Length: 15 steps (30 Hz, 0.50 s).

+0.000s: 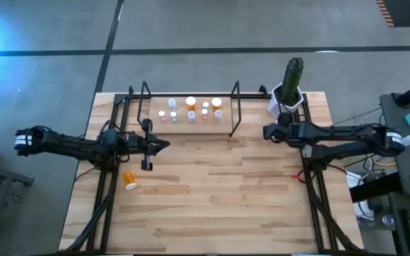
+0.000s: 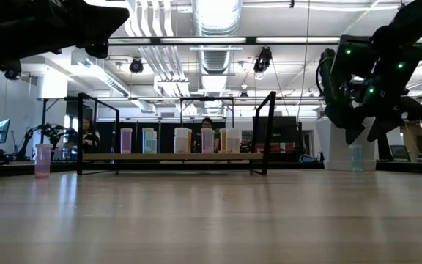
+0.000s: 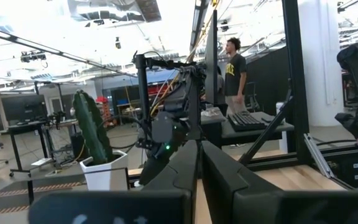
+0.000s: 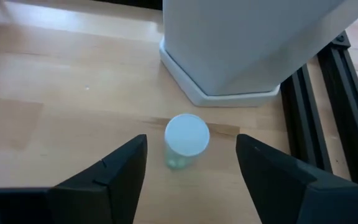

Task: Pick and place medicine bottles onto shelf by color
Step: Put the green pill bottle on the shelf

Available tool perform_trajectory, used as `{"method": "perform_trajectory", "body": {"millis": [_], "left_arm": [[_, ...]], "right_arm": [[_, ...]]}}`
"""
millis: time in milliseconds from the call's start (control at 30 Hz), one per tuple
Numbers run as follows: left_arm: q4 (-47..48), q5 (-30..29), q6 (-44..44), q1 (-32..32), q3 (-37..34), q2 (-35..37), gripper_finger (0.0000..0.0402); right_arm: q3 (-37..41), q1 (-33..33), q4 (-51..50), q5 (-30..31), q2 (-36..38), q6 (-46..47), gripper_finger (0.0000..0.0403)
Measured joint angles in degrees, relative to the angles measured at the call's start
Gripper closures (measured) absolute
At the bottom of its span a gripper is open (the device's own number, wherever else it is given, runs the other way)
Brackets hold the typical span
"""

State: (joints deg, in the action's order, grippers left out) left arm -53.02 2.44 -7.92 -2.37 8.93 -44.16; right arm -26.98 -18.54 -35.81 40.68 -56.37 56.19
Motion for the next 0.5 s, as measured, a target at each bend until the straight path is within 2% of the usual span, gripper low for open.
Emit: {"method": "perform_trajectory", "body": {"millis": [500], "left_arm": [[-0.03,0.00,0.00,0.00,0.00,0.02,0.0399]], "right_arm": [[0.20,-2.57,6.79,-0.19,-6.87,-3.49,0.0177]]}}
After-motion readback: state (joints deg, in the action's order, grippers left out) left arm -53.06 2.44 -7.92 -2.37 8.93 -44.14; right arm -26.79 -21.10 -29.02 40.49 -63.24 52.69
